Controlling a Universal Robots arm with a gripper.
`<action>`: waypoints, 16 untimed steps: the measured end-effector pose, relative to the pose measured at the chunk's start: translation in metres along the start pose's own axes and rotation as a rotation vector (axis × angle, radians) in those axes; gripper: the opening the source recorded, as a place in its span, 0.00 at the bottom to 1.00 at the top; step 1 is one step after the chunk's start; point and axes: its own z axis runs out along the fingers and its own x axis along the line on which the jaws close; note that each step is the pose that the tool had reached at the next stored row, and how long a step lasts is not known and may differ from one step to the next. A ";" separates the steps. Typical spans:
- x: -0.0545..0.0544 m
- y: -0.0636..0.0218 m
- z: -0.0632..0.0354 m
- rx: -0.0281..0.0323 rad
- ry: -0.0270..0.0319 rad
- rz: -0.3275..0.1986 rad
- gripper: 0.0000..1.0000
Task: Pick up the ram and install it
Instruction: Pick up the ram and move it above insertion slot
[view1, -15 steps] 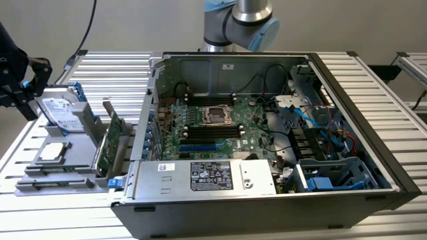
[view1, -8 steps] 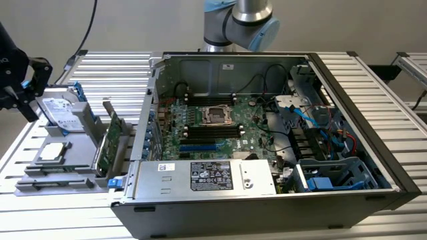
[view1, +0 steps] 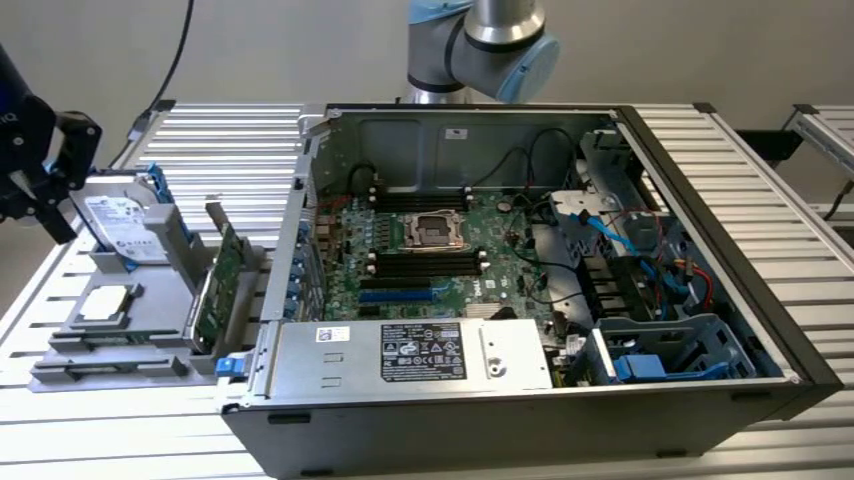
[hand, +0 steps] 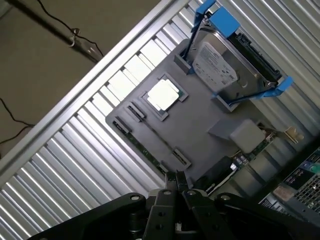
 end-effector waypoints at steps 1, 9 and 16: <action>0.000 0.0000 -0.0001 0.0004 0.0011 -0.018 0.11; 0.000 0.0000 -0.0001 0.0035 0.0087 -0.164 0.11; 0.000 0.0000 0.0002 0.0064 0.0155 -0.290 0.11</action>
